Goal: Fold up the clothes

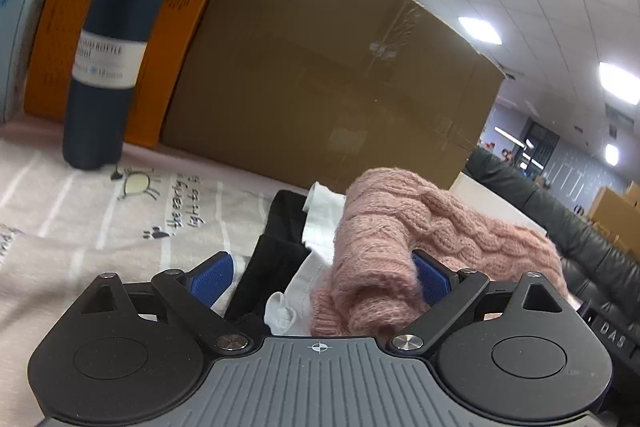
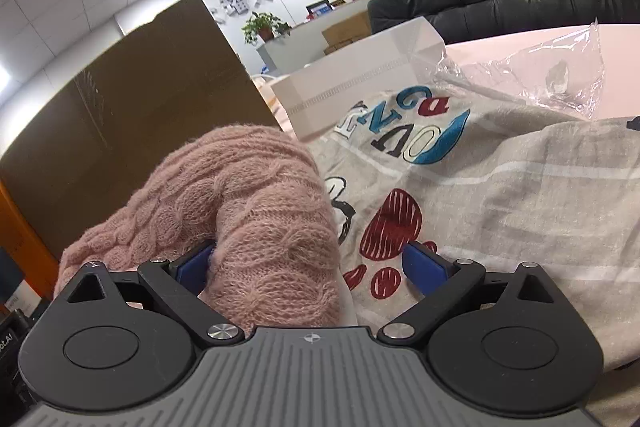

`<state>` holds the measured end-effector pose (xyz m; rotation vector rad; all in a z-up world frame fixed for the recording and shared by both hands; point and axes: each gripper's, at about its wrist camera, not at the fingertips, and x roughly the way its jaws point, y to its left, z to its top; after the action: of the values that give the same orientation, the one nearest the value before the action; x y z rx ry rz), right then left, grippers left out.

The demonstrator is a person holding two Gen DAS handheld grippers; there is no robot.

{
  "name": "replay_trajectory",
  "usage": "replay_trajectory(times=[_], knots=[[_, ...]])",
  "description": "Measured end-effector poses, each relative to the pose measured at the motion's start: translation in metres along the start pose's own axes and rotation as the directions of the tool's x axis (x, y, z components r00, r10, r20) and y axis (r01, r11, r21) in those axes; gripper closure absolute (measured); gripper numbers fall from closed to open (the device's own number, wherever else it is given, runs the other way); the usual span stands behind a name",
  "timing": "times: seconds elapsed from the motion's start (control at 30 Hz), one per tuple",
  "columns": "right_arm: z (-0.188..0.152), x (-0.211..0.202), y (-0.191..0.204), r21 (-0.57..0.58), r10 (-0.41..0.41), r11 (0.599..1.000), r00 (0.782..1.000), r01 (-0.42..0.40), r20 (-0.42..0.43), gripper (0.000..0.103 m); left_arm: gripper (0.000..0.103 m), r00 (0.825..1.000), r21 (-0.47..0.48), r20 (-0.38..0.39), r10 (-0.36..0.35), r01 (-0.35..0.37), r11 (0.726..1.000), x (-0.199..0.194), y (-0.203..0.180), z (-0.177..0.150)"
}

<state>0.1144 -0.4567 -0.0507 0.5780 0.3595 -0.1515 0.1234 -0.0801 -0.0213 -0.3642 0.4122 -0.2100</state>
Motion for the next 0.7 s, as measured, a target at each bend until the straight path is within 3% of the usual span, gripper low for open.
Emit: replay_trajectory(times=[0.17,0.3,0.53,0.7], knots=[[-0.002,-0.036,-0.003,0.048,0.045,0.998,0.992,-0.051,0.119,0.005,0.007,0.999,0.026,0.035,-0.002,0.001,1.000,-0.027,-0.003,0.008],[-0.006,-0.076,-0.003,0.043,0.052,0.997,0.953,-0.068,0.298,0.004,0.006,0.998,0.049,0.064,-0.003,0.000,0.999,-0.060,0.004,0.015],[-0.023,-0.140,0.033,-0.021,0.116,0.993,0.948,-0.115,0.298,0.003,0.005,0.988,0.090,0.155,-0.019,0.005,0.996,-0.136,0.020,0.028],[-0.036,-0.191,0.081,-0.055,0.205,0.979,0.945,-0.197,0.253,0.002,0.001,0.982,0.156,0.186,-0.019,-0.010,0.988,-0.199,0.033,0.037]])
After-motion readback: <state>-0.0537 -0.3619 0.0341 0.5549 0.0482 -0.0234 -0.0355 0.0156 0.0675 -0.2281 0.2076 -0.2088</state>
